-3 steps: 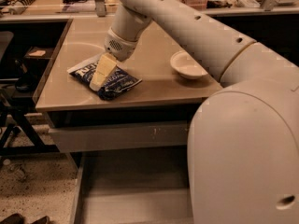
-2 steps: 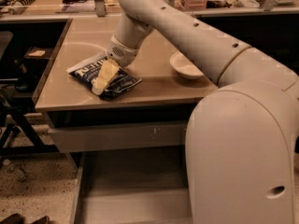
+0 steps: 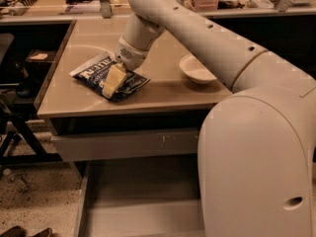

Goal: Place blue chip bag into middle drawer

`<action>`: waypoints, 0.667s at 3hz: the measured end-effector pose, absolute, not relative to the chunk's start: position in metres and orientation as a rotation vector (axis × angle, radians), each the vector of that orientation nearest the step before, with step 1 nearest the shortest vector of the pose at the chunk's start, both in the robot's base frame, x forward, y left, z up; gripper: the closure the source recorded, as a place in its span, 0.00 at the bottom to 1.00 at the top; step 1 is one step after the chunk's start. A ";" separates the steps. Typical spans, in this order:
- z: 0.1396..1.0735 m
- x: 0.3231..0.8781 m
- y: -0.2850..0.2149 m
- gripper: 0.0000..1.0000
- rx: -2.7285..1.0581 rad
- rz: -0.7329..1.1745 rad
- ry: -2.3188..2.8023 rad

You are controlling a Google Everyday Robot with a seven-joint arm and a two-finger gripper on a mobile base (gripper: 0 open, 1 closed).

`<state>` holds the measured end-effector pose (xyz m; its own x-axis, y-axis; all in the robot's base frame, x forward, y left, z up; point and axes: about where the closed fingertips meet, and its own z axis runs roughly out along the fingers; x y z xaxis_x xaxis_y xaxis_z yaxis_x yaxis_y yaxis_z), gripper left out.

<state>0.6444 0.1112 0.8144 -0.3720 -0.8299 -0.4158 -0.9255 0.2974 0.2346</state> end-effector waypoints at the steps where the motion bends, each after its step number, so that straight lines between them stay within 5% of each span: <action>1: 0.823 0.645 0.111 0.66 -1.618 0.651 2.348; 2: 0.825 0.646 0.111 0.88 -1.618 0.651 2.348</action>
Offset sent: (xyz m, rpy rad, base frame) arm 0.0002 0.0000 0.0072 0.0000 0.0000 0.0000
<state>0.6462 0.1113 0.8252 -0.3720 -0.8299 -0.4158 -0.9255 0.2974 0.2346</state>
